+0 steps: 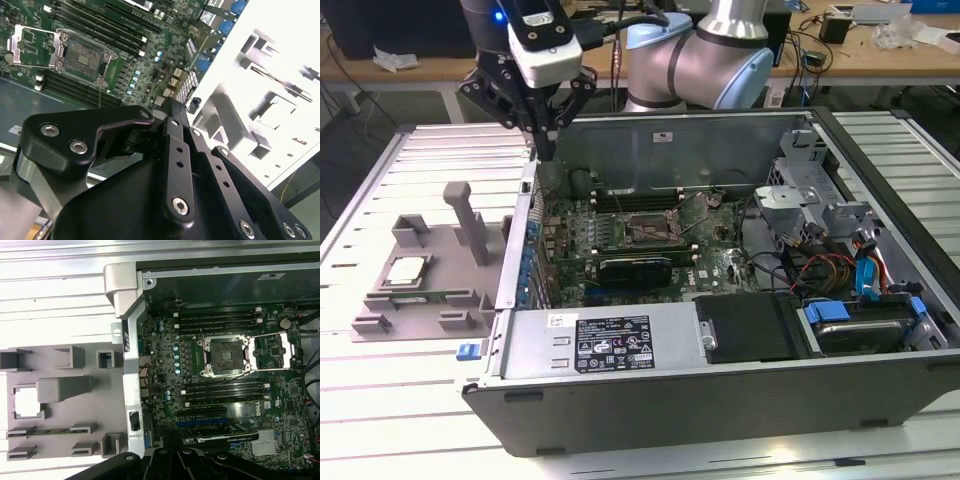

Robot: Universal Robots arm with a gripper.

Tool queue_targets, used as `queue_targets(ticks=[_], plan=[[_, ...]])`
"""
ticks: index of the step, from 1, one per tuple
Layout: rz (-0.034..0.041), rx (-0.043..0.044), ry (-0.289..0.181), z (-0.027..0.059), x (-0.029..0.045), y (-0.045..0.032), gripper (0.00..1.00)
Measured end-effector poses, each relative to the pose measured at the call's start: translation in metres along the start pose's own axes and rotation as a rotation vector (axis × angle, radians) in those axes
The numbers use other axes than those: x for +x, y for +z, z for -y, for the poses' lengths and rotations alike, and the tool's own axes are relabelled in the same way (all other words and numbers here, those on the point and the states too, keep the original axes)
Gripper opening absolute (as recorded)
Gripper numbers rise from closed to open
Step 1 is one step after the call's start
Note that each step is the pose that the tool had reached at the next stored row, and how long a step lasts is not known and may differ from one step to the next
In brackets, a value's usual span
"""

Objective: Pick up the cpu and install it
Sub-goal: 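Reach for the cpu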

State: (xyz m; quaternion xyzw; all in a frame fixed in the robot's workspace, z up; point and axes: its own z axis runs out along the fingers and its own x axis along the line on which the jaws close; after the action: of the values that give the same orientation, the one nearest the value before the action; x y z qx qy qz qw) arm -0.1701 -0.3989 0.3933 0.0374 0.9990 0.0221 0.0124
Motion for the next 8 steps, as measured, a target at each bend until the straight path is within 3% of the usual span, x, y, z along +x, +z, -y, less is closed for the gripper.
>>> queue_targets(ticks=[8], plan=[[0.0001, -0.0001, 0.0, 0.0012, 0.0157, -0.0004, 0.11]])
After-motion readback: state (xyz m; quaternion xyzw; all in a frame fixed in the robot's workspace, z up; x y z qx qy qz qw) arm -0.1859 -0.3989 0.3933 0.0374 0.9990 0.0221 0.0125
